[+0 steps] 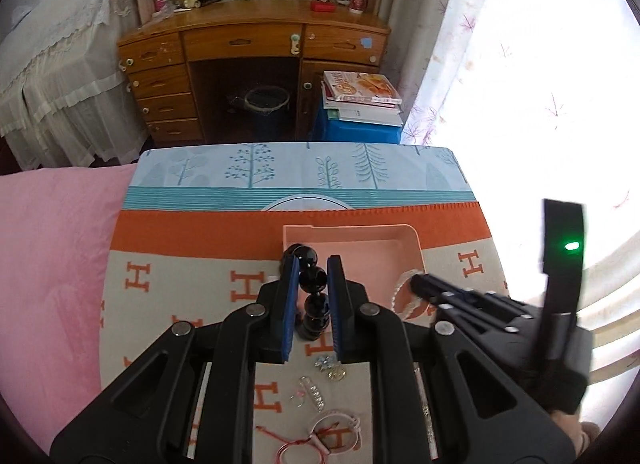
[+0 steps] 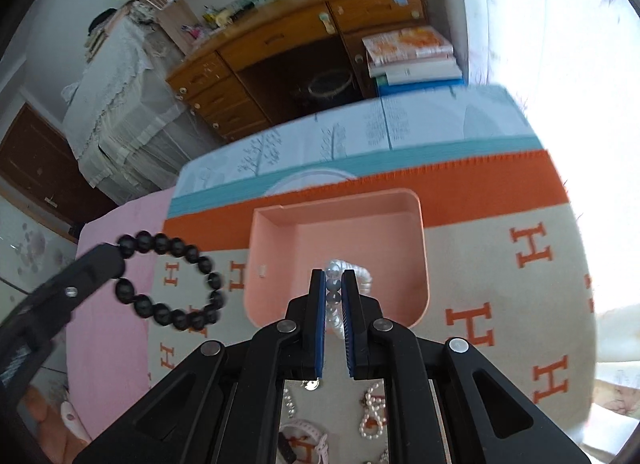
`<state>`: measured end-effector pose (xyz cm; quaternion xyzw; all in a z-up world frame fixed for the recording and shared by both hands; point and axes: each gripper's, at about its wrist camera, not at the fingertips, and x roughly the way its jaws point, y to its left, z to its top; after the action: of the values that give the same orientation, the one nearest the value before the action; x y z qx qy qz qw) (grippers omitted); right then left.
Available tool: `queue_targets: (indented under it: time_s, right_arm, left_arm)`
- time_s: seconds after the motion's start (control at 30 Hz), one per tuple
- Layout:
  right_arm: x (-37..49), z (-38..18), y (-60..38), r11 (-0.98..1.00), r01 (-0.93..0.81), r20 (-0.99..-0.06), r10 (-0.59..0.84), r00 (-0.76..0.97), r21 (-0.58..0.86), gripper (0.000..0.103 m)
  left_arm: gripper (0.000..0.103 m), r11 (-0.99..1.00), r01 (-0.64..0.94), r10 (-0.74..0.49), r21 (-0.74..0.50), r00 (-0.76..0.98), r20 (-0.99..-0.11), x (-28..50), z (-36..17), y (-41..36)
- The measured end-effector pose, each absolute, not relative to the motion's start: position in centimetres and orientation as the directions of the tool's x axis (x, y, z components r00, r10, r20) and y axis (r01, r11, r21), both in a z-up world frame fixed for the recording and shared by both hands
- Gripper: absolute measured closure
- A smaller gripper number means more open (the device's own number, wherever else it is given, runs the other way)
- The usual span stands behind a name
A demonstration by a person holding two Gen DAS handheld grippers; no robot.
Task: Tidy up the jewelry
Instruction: 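Lower both bracelets into the pink tray and open both tools, then withdraw both tools from the pink tray back over the blanket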
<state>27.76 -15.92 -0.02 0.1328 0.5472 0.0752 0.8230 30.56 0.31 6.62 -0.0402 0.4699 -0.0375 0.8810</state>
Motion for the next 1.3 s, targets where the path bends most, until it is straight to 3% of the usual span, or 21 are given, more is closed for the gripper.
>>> queue_targets:
  time_s: [0.17,0.3,0.5,0.7,0.93,1.2,1.3]
  right_arm:
    - [29.5,-5.2,-17.8,0.951,0.081,-0.917,0.263,0.298,0.299,0.092]
    - [28.8,-7.3,-19.7,0.943,0.117,-0.920,0.268,0.285,0.311,0.068]
    - [26.7,-6.6,-21.4,0.959,0.096,-0.910,0.218,0.353,0.267,0.060]
    - [24.1,-4.9,-22.0,0.964,0.057,-0.899,0.219,0.379,0.259,0.059]
    - [20.3,-1.4,-21.8,0.968,0.007,-0.878,0.223,0.424,0.249,0.059]
    - [16.5,1.5,-21.0,0.968,-0.044,-0.856,0.238,0.459,0.245,0.059]
    - [14.8,2.1,-20.7,0.968,-0.069,-0.851,0.245,0.463,0.241,0.059]
  left_arm:
    - [0.091,0.993,0.062,-0.120,-0.103,0.546,-0.829,32.7,3.9,-2.3]
    - [0.091,0.993,0.078,-0.118,-0.090,0.539,-0.834,33.8,1.3,-3.6]
    - [0.091,0.996,0.079,-0.072,-0.039,0.471,-0.879,34.6,-3.2,-3.1]
    - [0.090,0.994,0.102,-0.085,-0.044,0.445,-0.892,33.4,-4.2,-1.3]
    - [0.090,0.988,0.151,-0.113,-0.032,0.564,-0.818,29.7,-1.0,-0.2]
    - [0.090,0.963,0.158,-0.265,-0.218,0.425,-0.866,26.3,-0.3,1.2]
    - [0.090,0.970,0.149,-0.240,-0.193,0.455,-0.858,24.7,0.2,1.4]
